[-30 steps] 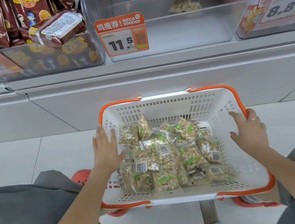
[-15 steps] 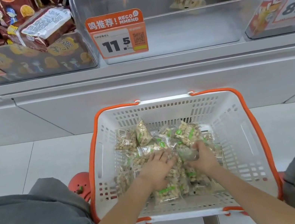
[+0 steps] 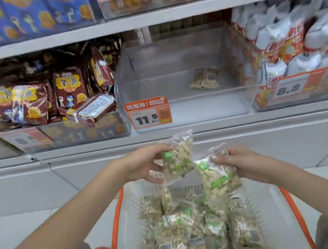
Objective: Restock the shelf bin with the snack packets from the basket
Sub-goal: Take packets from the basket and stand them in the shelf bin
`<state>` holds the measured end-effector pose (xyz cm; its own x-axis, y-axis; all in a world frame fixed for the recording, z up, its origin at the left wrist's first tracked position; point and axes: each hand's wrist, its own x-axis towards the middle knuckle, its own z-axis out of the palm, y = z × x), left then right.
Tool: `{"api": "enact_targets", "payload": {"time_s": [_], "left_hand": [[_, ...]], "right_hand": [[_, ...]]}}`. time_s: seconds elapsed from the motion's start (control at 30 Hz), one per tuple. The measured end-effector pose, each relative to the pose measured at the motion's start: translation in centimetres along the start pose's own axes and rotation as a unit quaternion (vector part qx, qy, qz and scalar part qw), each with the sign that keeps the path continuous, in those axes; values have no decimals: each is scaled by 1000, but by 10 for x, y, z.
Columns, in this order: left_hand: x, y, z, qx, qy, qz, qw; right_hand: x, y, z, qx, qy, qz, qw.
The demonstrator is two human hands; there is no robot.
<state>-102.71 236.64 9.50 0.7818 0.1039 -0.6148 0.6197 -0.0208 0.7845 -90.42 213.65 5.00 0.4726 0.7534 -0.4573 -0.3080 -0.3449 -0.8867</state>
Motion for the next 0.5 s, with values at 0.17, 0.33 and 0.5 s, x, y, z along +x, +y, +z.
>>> {"api": "enact_targets", "payload": {"time_s": [0.17, 0.33, 0.5], "left_hand": [[-38, 16, 2, -147, 54, 83, 984], [-40, 23, 13, -165, 151, 134, 965], [-33, 17, 9, -179, 152, 108, 966]], "right_hand": [[-26, -51, 29, 105, 3, -87, 991], [-26, -51, 46, 186, 37, -125, 974], [-18, -49, 48, 159, 64, -127, 977]]}}
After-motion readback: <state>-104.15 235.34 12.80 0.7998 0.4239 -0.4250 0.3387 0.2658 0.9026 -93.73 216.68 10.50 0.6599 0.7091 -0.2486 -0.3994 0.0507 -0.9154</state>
